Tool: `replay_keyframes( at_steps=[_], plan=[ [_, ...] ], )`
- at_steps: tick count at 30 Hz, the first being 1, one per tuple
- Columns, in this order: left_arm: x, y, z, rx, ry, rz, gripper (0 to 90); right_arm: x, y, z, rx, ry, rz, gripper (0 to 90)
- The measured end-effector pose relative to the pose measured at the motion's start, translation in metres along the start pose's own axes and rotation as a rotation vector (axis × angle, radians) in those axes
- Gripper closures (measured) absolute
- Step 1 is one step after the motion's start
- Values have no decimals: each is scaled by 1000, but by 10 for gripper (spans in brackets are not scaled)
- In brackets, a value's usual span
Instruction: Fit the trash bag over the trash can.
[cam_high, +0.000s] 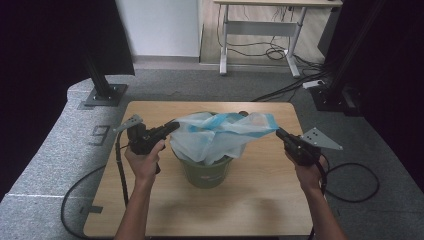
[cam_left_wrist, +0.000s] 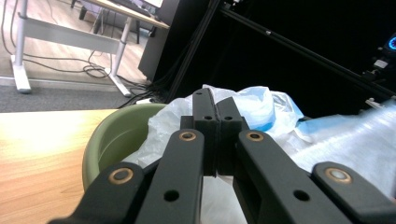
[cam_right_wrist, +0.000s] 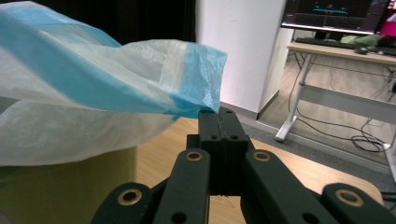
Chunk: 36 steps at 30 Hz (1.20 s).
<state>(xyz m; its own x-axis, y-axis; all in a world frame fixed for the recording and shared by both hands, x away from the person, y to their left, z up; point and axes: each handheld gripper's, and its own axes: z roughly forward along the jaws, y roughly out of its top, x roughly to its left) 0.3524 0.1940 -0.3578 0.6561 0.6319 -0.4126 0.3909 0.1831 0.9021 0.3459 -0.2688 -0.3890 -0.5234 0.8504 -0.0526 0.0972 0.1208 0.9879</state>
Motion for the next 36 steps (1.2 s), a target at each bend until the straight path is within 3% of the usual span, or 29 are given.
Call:
replay_keyframes(
  at_steps=[6,9,16,24,28,36],
  plan=[
    [-4,-12,-13,21,-14,37,896,3,-12,-9,15,15,-3,890],
    [-5,-21,-22,27,-14,50,897,9,-24,-13,52,45,-13,890],
    [-3,-36,-38,38,-42,61,896,20,-49,-17,101,117,15,890],
    [5,-50,-45,39,-48,41,896,34,-82,-18,161,173,46,890],
    [12,-55,-51,43,-53,58,896,34,-89,-16,180,184,55,891],
    [33,-70,-60,47,-59,20,896,43,-103,-9,235,212,43,890]
  ],
)
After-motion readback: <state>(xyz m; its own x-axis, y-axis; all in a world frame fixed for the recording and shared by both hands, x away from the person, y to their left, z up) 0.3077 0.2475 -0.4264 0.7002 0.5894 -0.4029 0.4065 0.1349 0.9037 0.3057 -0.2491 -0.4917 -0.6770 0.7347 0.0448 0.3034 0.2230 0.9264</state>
